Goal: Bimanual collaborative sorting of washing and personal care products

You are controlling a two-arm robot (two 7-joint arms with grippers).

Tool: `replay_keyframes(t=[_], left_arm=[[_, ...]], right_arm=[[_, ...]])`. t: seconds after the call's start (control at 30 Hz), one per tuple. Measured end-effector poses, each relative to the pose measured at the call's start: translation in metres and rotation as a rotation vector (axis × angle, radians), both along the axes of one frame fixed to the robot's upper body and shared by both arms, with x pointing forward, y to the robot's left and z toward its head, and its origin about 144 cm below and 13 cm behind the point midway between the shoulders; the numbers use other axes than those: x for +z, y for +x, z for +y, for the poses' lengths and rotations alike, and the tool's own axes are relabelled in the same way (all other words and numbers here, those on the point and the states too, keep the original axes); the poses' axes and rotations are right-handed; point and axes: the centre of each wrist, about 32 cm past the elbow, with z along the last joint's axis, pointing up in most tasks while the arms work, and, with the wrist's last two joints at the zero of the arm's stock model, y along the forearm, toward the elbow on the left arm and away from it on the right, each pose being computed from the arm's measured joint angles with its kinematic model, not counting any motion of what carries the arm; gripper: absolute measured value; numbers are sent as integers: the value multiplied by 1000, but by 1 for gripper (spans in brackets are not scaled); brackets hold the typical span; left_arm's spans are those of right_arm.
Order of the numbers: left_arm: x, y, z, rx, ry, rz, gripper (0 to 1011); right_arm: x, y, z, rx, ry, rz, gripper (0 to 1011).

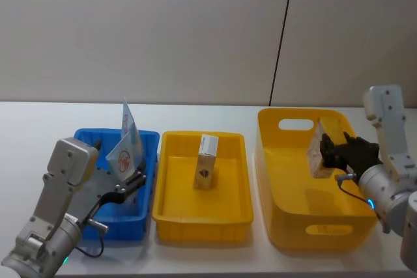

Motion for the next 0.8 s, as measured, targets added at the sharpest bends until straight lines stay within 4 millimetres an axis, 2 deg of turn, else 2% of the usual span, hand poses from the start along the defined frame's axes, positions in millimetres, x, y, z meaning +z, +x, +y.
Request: replay_keyframes(t=[0.53, 0.63, 0.73, 0.8], left_arm=[[0, 0, 0, 0, 0, 0, 1001], [0, 0, 0, 0, 0, 0, 1001], [0, 0, 0, 0, 0, 0, 1001], [0, 0, 0, 0, 0, 0, 1001]], right_arm=[[-7, 3, -10, -19, 15, 15, 329], [-7, 4, -11, -20, 17, 16, 410], [-8, 4, -12, -21, 18, 16, 560], [-8, 4, -12, -22, 19, 16, 600]])
